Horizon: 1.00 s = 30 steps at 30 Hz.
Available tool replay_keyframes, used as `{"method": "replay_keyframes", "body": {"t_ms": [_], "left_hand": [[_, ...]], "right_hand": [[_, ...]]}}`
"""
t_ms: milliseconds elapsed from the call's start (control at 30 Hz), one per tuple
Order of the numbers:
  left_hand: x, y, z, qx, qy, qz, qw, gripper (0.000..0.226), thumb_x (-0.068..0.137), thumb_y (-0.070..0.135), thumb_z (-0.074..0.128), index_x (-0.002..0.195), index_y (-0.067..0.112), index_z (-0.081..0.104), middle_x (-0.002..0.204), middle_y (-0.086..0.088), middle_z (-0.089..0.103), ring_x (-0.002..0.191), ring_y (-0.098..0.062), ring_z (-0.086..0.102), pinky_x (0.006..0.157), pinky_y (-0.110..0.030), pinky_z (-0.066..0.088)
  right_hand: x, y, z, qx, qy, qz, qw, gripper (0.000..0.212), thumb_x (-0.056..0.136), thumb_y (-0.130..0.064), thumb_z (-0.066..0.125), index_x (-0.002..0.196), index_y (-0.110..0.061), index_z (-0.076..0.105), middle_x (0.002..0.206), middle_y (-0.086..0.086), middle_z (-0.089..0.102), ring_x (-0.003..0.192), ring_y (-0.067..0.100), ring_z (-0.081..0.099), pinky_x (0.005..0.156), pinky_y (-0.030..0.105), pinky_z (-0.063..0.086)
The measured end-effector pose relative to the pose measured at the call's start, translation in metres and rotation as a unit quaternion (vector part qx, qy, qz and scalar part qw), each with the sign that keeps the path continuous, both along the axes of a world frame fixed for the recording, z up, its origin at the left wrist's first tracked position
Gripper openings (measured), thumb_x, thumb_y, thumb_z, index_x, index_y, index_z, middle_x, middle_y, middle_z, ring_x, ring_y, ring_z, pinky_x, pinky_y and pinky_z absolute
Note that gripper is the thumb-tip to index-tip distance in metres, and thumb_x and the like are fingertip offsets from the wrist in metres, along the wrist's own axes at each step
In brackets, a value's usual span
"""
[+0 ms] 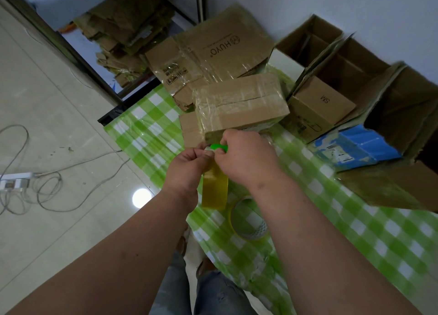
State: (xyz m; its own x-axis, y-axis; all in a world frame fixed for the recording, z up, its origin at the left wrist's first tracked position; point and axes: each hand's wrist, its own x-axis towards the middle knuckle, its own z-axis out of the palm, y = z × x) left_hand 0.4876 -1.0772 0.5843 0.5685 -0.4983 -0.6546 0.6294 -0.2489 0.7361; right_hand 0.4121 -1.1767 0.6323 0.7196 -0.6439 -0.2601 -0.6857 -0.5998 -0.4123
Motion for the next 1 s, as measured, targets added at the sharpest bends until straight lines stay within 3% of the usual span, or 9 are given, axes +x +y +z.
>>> {"method": "replay_keyframes", "body": {"t_ms": [100, 267, 367, 467, 567, 700, 767, 900, 1000], "left_hand": [[0.003, 0.001, -0.001, 0.007, -0.006, 0.005, 1.0, 0.021, 0.088, 0.0, 0.065, 0.071, 0.012, 0.062, 0.124, 0.006, 0.066, 0.11, -0.014, 0.06, 0.083, -0.027, 0.046], [0.005, 0.001, -0.002, 0.024, -0.002, 0.009, 1.0, 0.018, 0.086, 0.003, 0.068, 0.073, 0.013, 0.062, 0.107, 0.012, 0.073, 0.077, 0.0, 0.066, 0.068, -0.022, 0.048], [0.007, 0.001, 0.0, 0.039, 0.002, -0.001, 0.999, 0.011, 0.087, 0.004, 0.068, 0.081, 0.013, 0.069, 0.104, 0.01, 0.074, 0.082, -0.005, 0.065, 0.08, -0.028, 0.049], [0.008, 0.0, 0.004, 0.05, 0.011, -0.02, 0.998, 0.015, 0.088, 0.007, 0.067, 0.101, 0.008, 0.073, 0.11, 0.002, 0.074, 0.098, -0.012, 0.064, 0.095, -0.036, 0.047], [0.01, 0.001, 0.007, 0.059, 0.004, -0.041, 0.997, 0.027, 0.086, 0.011, 0.069, 0.11, -0.003, 0.07, 0.107, -0.003, 0.074, 0.098, -0.015, 0.064, 0.101, -0.042, 0.046], [0.011, 0.0, 0.007, 0.073, -0.015, -0.057, 0.996, 0.02, 0.084, 0.013, 0.073, 0.097, -0.002, 0.071, 0.092, -0.005, 0.072, 0.091, -0.02, 0.062, 0.101, -0.047, 0.047], [0.012, -0.001, 0.006, 0.078, -0.017, -0.061, 0.995, 0.012, 0.084, 0.012, 0.073, 0.091, 0.002, 0.073, 0.089, -0.006, 0.072, 0.089, -0.02, 0.062, 0.099, -0.047, 0.048], [0.012, -0.002, 0.007, 0.084, -0.017, -0.071, 0.994, 0.005, 0.083, 0.012, 0.074, 0.079, 0.01, 0.073, 0.084, -0.004, 0.071, 0.086, -0.02, 0.062, 0.099, -0.047, 0.049], [0.013, -0.002, 0.009, 0.091, -0.02, -0.077, 0.993, 0.009, 0.082, 0.013, 0.075, 0.082, 0.005, 0.071, 0.088, -0.01, 0.071, 0.088, -0.022, 0.061, 0.101, -0.049, 0.047]], "right_hand": [[-0.006, -0.005, -0.002, -0.011, 0.004, -0.009, 1.0, 0.021, 0.09, -0.037, 0.056, 0.098, -0.019, 0.063, 0.085, 0.003, 0.064, 0.084, 0.029, 0.061, 0.065, 0.032, 0.04], [-0.023, -0.018, -0.011, 0.017, 0.029, -0.07, 0.997, 0.021, 0.09, -0.037, 0.055, 0.101, -0.019, 0.06, 0.085, 0.001, 0.06, 0.079, 0.025, 0.058, 0.064, 0.033, 0.046], [-0.037, -0.021, -0.024, 0.037, 0.04, -0.114, 0.992, 0.02, 0.091, -0.034, 0.054, 0.103, -0.019, 0.056, 0.083, 0.002, 0.06, 0.076, 0.025, 0.058, 0.059, 0.032, 0.043], [-0.051, -0.017, -0.041, 0.073, 0.084, -0.139, 0.984, 0.027, 0.093, -0.029, 0.052, 0.118, -0.017, 0.051, 0.088, 0.005, 0.059, 0.082, 0.03, 0.059, 0.065, 0.033, 0.044], [-0.063, -0.011, -0.056, 0.112, 0.127, -0.147, 0.974, 0.032, 0.091, -0.018, 0.051, 0.123, -0.018, 0.046, 0.104, 0.009, 0.063, 0.088, 0.03, 0.056, 0.072, 0.035, 0.044], [-0.073, -0.006, -0.065, 0.086, 0.202, -0.15, 0.964, 0.045, 0.089, -0.018, 0.05, 0.133, -0.025, 0.047, 0.128, 0.007, 0.055, 0.116, 0.029, 0.05, 0.098, 0.041, 0.035], [-0.07, -0.002, -0.059, 0.005, 0.148, -0.174, 0.974, 0.044, 0.09, -0.022, 0.052, 0.134, -0.023, 0.051, 0.132, 0.007, 0.05, 0.124, 0.029, 0.044, 0.103, 0.044, 0.028], [-0.039, 0.002, -0.029, -0.139, -0.174, -0.15, 0.963, 0.037, 0.087, -0.02, 0.059, 0.124, -0.014, 0.061, 0.121, 0.01, 0.054, 0.114, 0.029, 0.047, 0.094, 0.045, 0.038], [-0.014, -0.006, -0.017, -0.148, -0.197, -0.056, 0.968, 0.045, 0.094, -0.028, 0.055, 0.138, -0.019, 0.054, 0.146, 0.01, 0.044, 0.135, 0.03, 0.036, 0.109, 0.048, 0.032]]}}
